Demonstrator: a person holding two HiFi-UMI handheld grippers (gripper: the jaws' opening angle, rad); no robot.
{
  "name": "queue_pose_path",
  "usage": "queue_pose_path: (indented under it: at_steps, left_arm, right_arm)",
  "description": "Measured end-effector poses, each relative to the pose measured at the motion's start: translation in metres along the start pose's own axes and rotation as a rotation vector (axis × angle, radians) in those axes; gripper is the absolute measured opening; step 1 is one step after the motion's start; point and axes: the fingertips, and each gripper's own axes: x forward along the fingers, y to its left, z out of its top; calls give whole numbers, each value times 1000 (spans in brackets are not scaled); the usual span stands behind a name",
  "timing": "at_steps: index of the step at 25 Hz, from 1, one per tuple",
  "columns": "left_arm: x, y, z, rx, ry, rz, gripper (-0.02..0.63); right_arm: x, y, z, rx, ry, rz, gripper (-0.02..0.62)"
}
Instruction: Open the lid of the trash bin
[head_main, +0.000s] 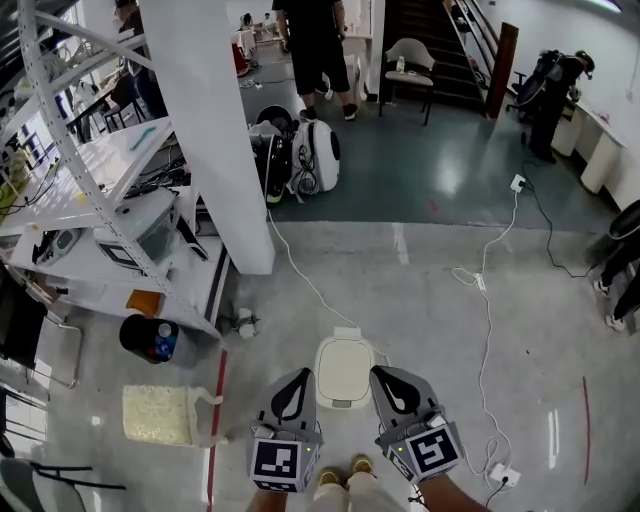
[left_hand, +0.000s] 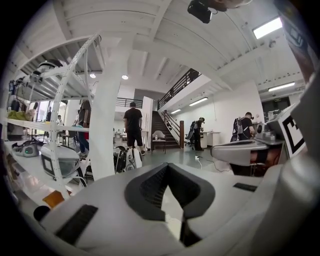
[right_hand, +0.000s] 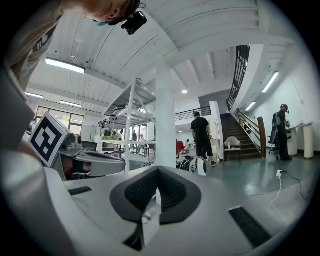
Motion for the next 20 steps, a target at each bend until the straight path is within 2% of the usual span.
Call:
queue_pose_path:
  at_steps: [2,4,7,9,16,20]
  left_arm:
    - [5,1,-7,-2,-4,4,0]
    - [7,1,-15,-11,30,3,0]
    - [10,2,-41,-2,53,8,0]
    - [14,1,-61,-26,80,15,0]
    - [16,-9,-130,-67,159,42,0]
    - [18,-11,-147,-86,179,43,0]
  right_arm:
    - [1,-1,-10,-3,13,13,34]
    - [3,0,-23,-2,25,19,34]
    - [6,0,-45,4,39,19,34]
    - [8,-3,-61,8,50,13,34]
    - [0,-11,-122,93,113,-21,34]
    - [1,-11,-134,113,123,-10,34]
